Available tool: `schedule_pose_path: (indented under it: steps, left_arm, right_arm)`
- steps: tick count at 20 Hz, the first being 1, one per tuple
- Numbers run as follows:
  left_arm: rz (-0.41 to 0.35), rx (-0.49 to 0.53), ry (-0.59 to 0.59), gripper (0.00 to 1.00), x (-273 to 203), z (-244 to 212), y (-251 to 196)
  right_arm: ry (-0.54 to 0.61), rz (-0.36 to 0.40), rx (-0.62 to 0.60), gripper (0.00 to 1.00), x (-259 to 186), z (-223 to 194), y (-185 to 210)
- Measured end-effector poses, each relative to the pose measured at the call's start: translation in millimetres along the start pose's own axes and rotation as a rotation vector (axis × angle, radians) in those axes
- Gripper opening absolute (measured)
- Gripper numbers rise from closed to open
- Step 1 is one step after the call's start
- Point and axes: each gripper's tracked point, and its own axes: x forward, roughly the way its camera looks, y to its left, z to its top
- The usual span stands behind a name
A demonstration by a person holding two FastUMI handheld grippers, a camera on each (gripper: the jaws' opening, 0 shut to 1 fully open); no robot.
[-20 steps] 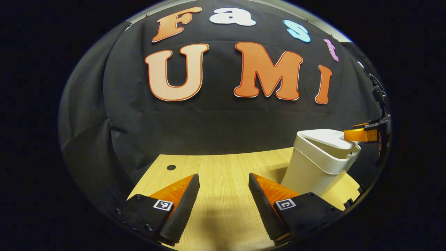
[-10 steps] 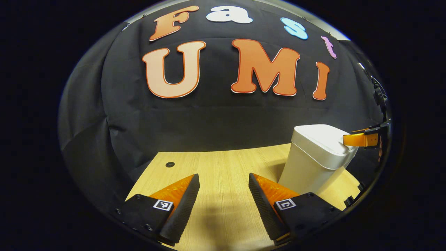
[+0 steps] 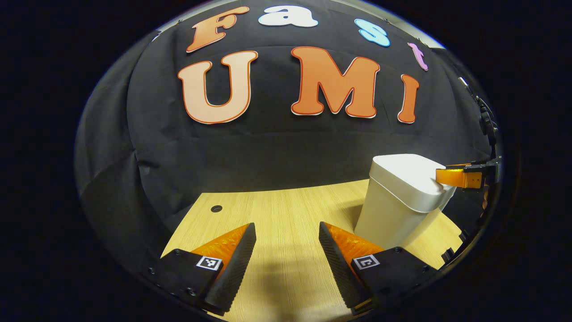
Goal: Press the lid of the desktop garbage bin to open it, pick up the crumpled paper on the desktop and throw it into the bin, then pick up the pop can on the desktop and drop it into the bin, and finally close the garbage bin lid.
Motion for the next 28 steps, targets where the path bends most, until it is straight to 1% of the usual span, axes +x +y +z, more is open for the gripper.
schedule_pose_path:
  steps: [3,6,7,8,9,10,12,13,15,16,17,18,19,21,22,24,25,26,28]
  left_arm:
    - [-0.008,0.013,-0.001,0.91,-1.0,1.2,-3.0]
    - [-0.018,0.022,-0.008,0.91,-3.9,5.7,-4.4]
    - [-0.019,0.024,-0.015,0.91,-3.8,8.7,-4.2]
    - [-0.019,0.025,-0.027,0.89,-5.2,14.5,-4.4]
    - [-0.017,0.025,-0.04,0.91,-5.8,20.5,-4.2]
    - [-0.016,0.024,-0.052,0.91,-5.4,25.7,-1.5]
    - [-0.013,0.026,-0.07,0.91,-8.8,32.1,1.6]
    - [-0.013,0.027,-0.079,0.91,-10.3,33.8,2.2]
    - [-0.012,0.017,-0.085,0.91,-14.3,34.9,3.7]
    - [-0.017,0.007,-0.085,0.91,-15.9,33.4,2.8]
    - [-0.016,0.0,-0.09,0.91,-16.7,34.7,3.6]
    - [-0.013,-0.003,-0.099,0.89,-17.2,37.2,5.4]
    - [-0.01,-0.004,-0.114,0.91,-20.2,40.8,7.9]
    - [0.002,-0.004,-0.157,0.91,-24.0,54.3,13.4]
    - [0.008,-0.005,-0.182,0.91,-27.7,60.9,16.7]
    - [0.025,-0.008,-0.234,0.91,-33.5,76.3,24.6]
    - [0.036,-0.01,-0.265,0.89,-37.5,86.1,29.2]
    - [0.051,-0.014,-0.298,0.91,-40.7,93.9,34.2]
    - [0.069,-0.05,-0.34,0.91,-48.5,108.8,42.1]
  right_arm:
    - [-0.014,-0.004,0.038,0.68,1.8,-2.9,-0.6]
    - [-0.021,-0.015,0.02,0.68,0.3,-2.4,0.1]
    - [-0.039,-0.016,0.007,0.63,-0.2,-1.1,0.9]
    - [-0.069,-0.016,0.001,0.68,-1.0,0.7,1.6]
    - [-0.099,-0.018,-0.004,0.67,-2.4,2.2,0.8]
    - [-0.108,-0.02,-0.007,0.63,-2.8,2.6,1.5]
    - [-0.103,-0.028,-0.011,0.63,-3.3,-0.3,2.6]
    - [-0.1,-0.032,0.0,0.67,-2.5,0.3,2.5]
    - [-0.096,-0.028,0.041,0.71,-3.3,2.2,7.9]
    - [-0.093,0.012,0.056,0.78,-5.1,2.7,19.4]
    - [-0.094,0.044,0.062,0.78,-7.1,2.7,29.1]
    - [-0.107,0.06,0.057,0.75,-10.0,5.9,38.3]
    - [-0.13,0.072,0.047,0.8,-12.5,10.6,45.0]
    - [-0.174,0.093,0.024,0.81,-17.8,20.2,56.5]
    - [-0.199,0.099,0.012,0.83,-20.5,26.6,61.6]
    - [-0.255,0.112,-0.016,0.86,-25.6,41.4,70.4]
    - [-0.28,0.123,-0.031,0.87,-27.9,46.7,74.7]
    - [-0.302,0.131,-0.044,0.88,-30.3,52.5,78.5]
    - [-0.322,0.141,-0.06,0.89,-31.3,56.8,83.3]
